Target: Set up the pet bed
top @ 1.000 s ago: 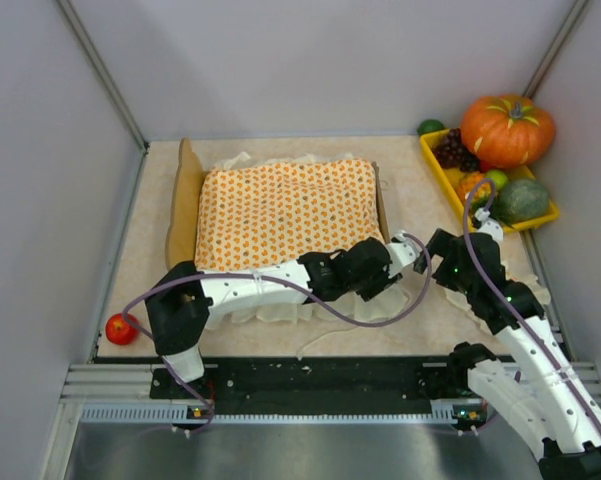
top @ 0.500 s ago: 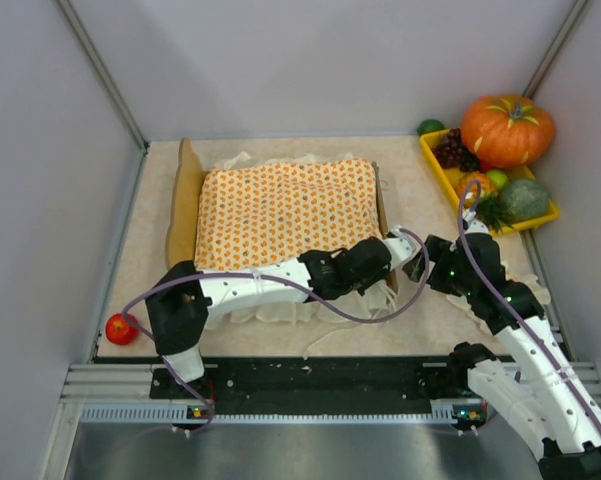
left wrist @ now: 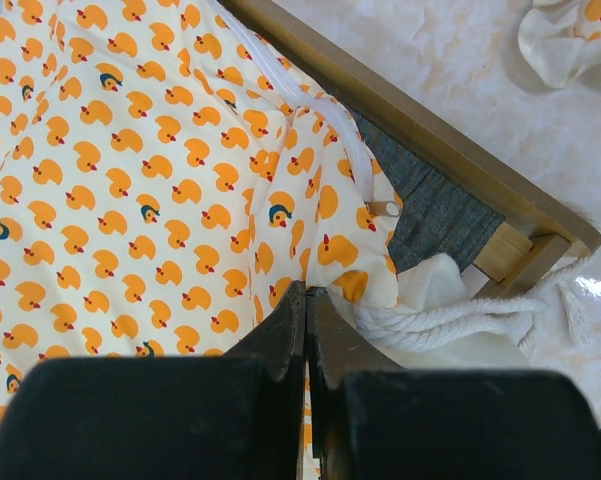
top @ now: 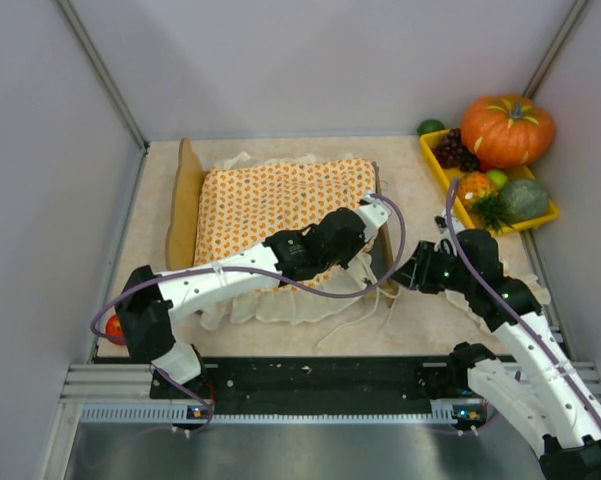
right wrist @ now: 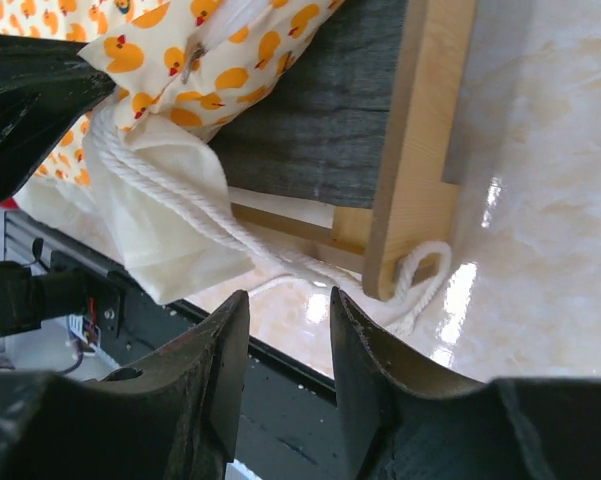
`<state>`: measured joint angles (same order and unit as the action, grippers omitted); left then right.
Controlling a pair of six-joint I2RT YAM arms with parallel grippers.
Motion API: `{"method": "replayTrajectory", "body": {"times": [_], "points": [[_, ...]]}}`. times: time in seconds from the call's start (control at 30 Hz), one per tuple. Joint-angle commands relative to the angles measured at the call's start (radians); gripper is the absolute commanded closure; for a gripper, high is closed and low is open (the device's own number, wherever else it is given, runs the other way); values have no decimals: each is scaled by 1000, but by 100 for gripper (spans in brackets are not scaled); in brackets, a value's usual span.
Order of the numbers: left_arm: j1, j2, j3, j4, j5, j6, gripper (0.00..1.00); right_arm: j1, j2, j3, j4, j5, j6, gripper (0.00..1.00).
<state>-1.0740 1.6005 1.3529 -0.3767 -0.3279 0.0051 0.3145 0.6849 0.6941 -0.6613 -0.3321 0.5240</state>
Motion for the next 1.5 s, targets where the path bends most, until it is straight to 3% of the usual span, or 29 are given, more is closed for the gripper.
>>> {"method": "replayTrajectory", "body": {"times": [0.0,0.2,0.43,0.67,0.87,0.97,1.07,1.27,1.47], "points": [[6,-50,14,-7,-13,-4,100,60,25,12,92,-74,-30,63],[14,-60,6,-7,-7,-31,100,224,103,21,112,70,-38,60],[26,-73,-8,-8,0,-51,100,247,153,7,127,142,-68,60],[37,-80,-14,-2,20,-57,100,247,183,-14,193,108,-105,63],[42,-85,-17,-1,27,-63,100,247,217,-33,250,76,-98,69],[43,-86,-21,-2,30,-67,100,248,231,-38,262,68,-93,91],[46,-88,-23,-1,27,-68,100,252,234,-38,259,68,-97,100],[57,-97,-24,-1,33,-74,100,267,214,-22,230,7,-88,100],[78,-117,-41,7,56,-83,100,270,145,-10,227,-188,-19,100]]}}
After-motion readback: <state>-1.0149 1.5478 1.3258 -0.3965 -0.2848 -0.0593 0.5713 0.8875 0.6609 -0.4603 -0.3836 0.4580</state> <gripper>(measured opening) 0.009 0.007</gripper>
